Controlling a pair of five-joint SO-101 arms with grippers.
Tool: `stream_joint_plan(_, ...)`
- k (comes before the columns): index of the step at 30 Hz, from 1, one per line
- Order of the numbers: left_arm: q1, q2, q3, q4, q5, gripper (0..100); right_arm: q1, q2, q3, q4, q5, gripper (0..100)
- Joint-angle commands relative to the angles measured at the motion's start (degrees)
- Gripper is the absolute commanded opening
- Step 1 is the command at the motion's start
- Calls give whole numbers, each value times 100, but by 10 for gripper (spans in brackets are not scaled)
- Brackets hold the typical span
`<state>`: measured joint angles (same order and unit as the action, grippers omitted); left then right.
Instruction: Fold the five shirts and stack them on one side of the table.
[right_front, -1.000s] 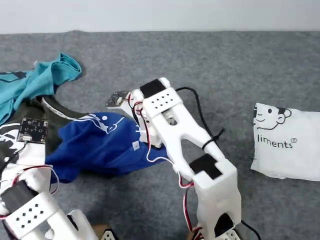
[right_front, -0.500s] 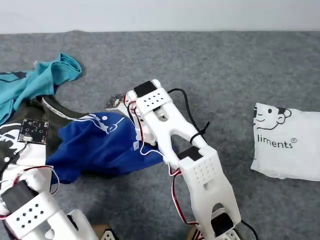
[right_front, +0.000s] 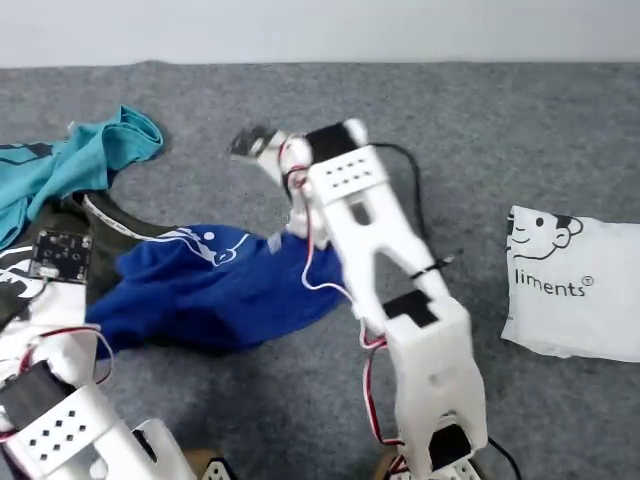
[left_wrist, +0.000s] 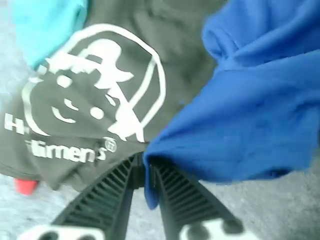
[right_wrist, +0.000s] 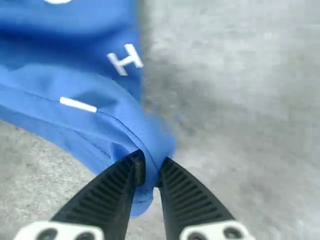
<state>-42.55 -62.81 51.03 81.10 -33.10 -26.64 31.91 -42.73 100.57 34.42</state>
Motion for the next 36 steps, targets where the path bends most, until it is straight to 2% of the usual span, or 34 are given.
stream_joint_plan(1, 334, -88, -576, -105, -9, 5, 338, -1138, -308, 233, 26, 10)
stream_joint_plan(8, 1240, -44, -1859, -185, 1099, 5, 936, -2659, -308, 224, 18, 10)
stream_joint_plan(12, 1890, -44, -2378, -844, 1204, 5, 1244, -3468, -308, 207, 18, 10)
stream_joint_plan(16, 2259, -35, -2809, -1670, 1204, 5, 1596, -4224, -316, -110, 18, 10)
stream_joint_plan(23, 3024, -35, -3160, -2549, 809, 5, 2264, -5341, -316, -673, 53, 10)
stream_joint_plan(28, 3235, -26, -3538, -3086, 545, 5, 2563, -5833, -316, -760, 62, 10)
stream_joint_plan(36, 3569, -26, -4268, -3191, -466, 5, 3090, -6475, -316, -813, 308, 10)
